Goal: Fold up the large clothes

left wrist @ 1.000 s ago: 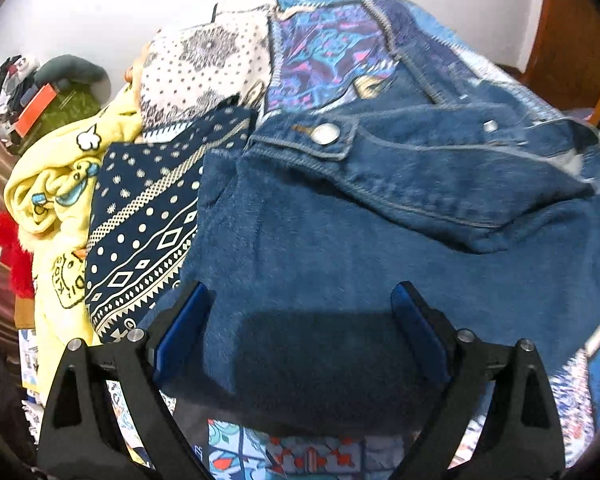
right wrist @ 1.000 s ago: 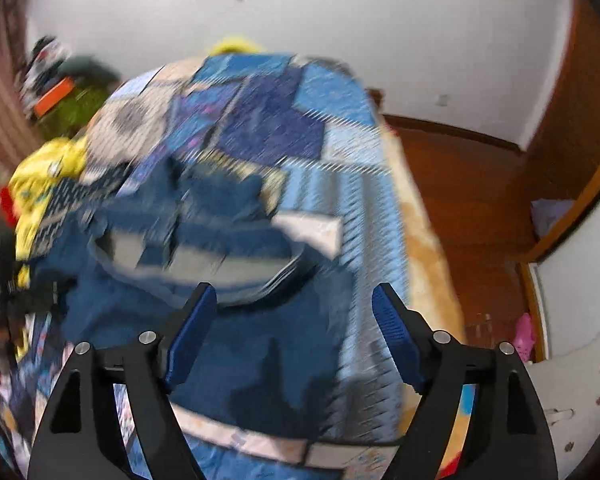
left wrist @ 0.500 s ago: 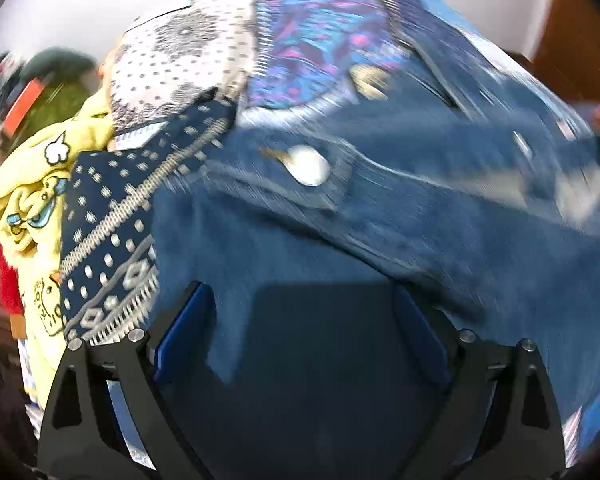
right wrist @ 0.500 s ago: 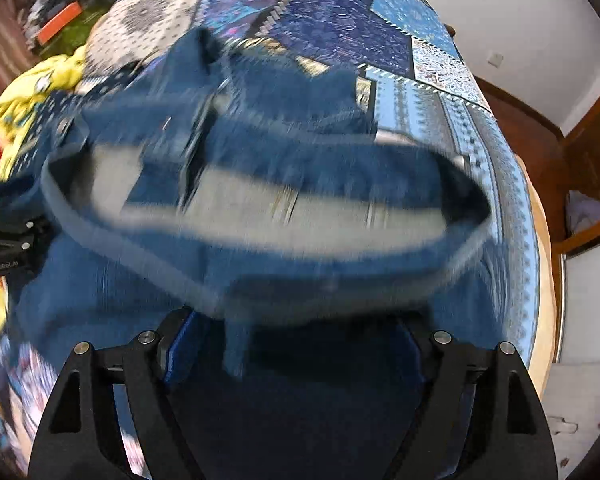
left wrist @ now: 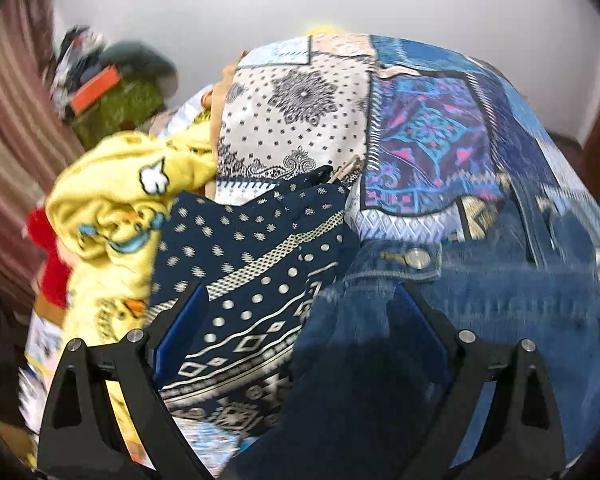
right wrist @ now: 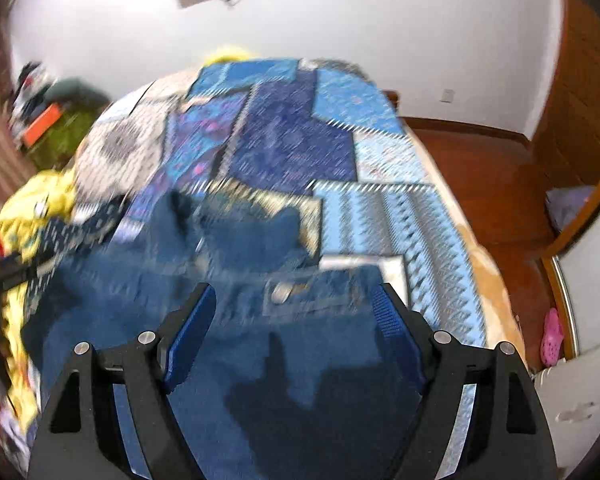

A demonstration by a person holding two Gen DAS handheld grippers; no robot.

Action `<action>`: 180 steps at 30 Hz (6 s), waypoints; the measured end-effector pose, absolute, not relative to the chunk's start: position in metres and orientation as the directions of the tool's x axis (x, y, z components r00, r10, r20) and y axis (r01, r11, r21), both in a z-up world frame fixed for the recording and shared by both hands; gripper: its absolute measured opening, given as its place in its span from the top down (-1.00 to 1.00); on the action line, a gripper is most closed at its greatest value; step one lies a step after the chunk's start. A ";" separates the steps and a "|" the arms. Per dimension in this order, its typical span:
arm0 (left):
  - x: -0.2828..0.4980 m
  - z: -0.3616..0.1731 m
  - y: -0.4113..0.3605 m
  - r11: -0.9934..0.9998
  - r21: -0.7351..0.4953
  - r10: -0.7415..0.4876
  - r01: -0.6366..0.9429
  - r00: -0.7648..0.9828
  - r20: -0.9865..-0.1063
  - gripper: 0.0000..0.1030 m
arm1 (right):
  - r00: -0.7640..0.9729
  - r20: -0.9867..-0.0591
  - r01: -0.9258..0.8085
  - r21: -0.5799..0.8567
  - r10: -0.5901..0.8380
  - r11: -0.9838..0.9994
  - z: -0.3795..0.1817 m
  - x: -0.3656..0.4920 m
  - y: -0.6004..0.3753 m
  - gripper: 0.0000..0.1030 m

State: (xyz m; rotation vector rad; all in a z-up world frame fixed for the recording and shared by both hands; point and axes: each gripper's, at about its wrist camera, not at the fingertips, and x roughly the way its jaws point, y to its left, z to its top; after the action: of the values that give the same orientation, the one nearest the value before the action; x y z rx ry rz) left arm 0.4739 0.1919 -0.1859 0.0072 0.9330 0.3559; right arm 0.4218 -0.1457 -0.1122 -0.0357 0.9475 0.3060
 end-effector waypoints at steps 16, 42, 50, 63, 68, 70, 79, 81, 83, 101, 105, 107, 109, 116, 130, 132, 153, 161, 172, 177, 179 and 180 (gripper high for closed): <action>0.361 -0.235 0.178 0.984 0.020 0.112 -0.178 0.524 -0.844 -0.88 | 0.342 -0.884 -0.361 0.191 0.320 0.913 -0.176 0.365 -0.110 -0.51; 0.268 -0.225 0.197 0.887 -0.295 -0.041 -0.354 0.577 -0.816 -0.96 | 0.488 -0.866 -0.136 0.047 0.108 0.990 -0.152 0.294 -0.262 -0.53; 0.310 -0.251 0.190 0.765 -0.576 -0.330 -0.288 0.593 -0.734 -0.96 | 0.540 -0.813 -0.209 0.120 0.217 0.971 -0.129 0.307 -0.223 -0.58; 0.346 -0.314 0.223 0.449 -0.828 -0.487 -0.336 0.685 -0.542 -0.63 | 0.427 -0.868 -0.326 0.114 0.254 0.938 -0.175 0.338 -0.153 -0.61; 0.372 -0.319 0.220 0.421 -0.835 -0.497 -0.355 0.680 -0.540 -0.45 | 0.436 -0.865 -0.328 0.103 0.247 0.939 -0.179 0.336 -0.150 -0.75; 0.377 -0.313 0.218 0.464 -0.794 -0.453 -0.393 0.664 -0.594 -0.17 | 0.435 -0.870 -0.329 0.087 0.232 0.940 -0.178 0.335 -0.147 -0.75; 0.365 -0.238 0.200 0.653 -0.683 -0.299 -0.327 0.718 -0.629 0.17 | 0.399 -0.881 -0.351 0.110 0.255 0.930 -0.162 0.329 -0.141 -0.75; 0.359 -0.212 0.194 0.686 -0.668 -0.275 -0.289 0.747 -0.606 0.18 | 0.411 -0.876 -0.365 0.097 0.253 0.926 -0.153 0.326 -0.134 -0.75; 0.349 -0.186 0.190 0.721 -0.641 -0.234 -0.264 0.778 -0.583 0.18 | 0.425 -0.863 -0.383 0.102 0.273 0.918 -0.141 0.323 -0.125 -0.75; 0.327 -0.138 0.163 0.911 -0.317 0.000 -0.263 0.769 -0.640 0.18 | 0.250 -0.901 -0.575 0.157 0.355 0.803 -0.198 0.321 -0.019 -0.93; 0.347 -0.126 0.146 0.928 -0.300 -0.023 -0.220 0.770 -0.638 0.18 | 0.231 -0.894 -0.603 0.178 0.384 0.778 -0.187 0.315 -0.034 -0.93; 0.358 -0.113 0.126 0.941 -0.282 -0.032 -0.187 0.781 -0.624 0.19 | 0.247 -0.868 -0.582 0.222 0.430 0.782 -0.176 0.313 -0.057 -0.93; 0.371 -0.103 0.104 0.951 -0.270 -0.051 -0.147 0.791 -0.610 0.21 | 0.297 -0.848 -0.540 0.231 0.440 0.809 -0.167 0.310 -0.080 -0.93; 0.406 -0.096 -0.025 0.984 -0.153 -0.163 0.087 0.774 -0.612 0.28 | 0.435 -0.829 -0.318 0.225 0.353 0.921 -0.155 0.307 -0.198 -0.93; 0.386 -0.189 -0.138 0.908 -0.002 -0.217 0.418 0.467 -0.857 -0.01 | 0.480 -0.856 -0.058 0.186 0.191 0.981 -0.159 0.299 -0.326 -0.93; 0.377 -0.186 -0.136 0.905 0.004 -0.210 0.426 0.453 -0.867 -0.27 | 0.481 -0.856 -0.063 0.184 0.191 0.981 -0.156 0.297 -0.329 -0.93; 0.346 -0.158 0.017 0.988 0.033 -0.059 0.150 0.566 -0.822 -0.78 | 0.530 -0.784 -0.362 0.133 0.322 0.922 -0.119 0.331 -0.215 -0.93; 0.330 -0.191 0.048 0.988 -0.068 -0.132 0.136 0.555 -0.821 -0.96 | 0.403 -0.859 -0.301 0.202 0.316 0.932 -0.189 0.347 -0.249 -1.00; 0.347 -0.176 0.066 0.992 -0.085 -0.120 0.089 0.570 -0.813 -0.96 | 0.452 -0.853 -0.352 0.098 0.261 0.931 -0.147 0.346 -0.228 -1.00; 0.372 -0.166 0.070 0.997 -0.064 -0.083 0.053 0.599 -0.796 -0.96 | 0.456 -0.846 -0.393 0.085 0.274 0.916 -0.141 0.370 -0.208 -1.00; 0.383 -0.166 0.069 0.997 -0.063 -0.081 0.050 0.602 -0.795 -0.96 | 0.437 -0.858 -0.407 0.080 0.271 0.910 -0.148 0.384 -0.200 -1.00; 0.388 -0.166 0.067 0.997 -0.060 -0.078 0.050 0.601 -0.795 -0.96 | 0.426 -0.864 -0.414 0.077 0.268 0.907 -0.152 0.388 -0.197 -1.00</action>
State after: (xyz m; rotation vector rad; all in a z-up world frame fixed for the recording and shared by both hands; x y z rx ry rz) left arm 0.3880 0.0669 -0.1665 -0.0331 0.9232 -0.0740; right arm 0.3878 -0.1966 -0.1517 -0.1559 1.0478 0.4283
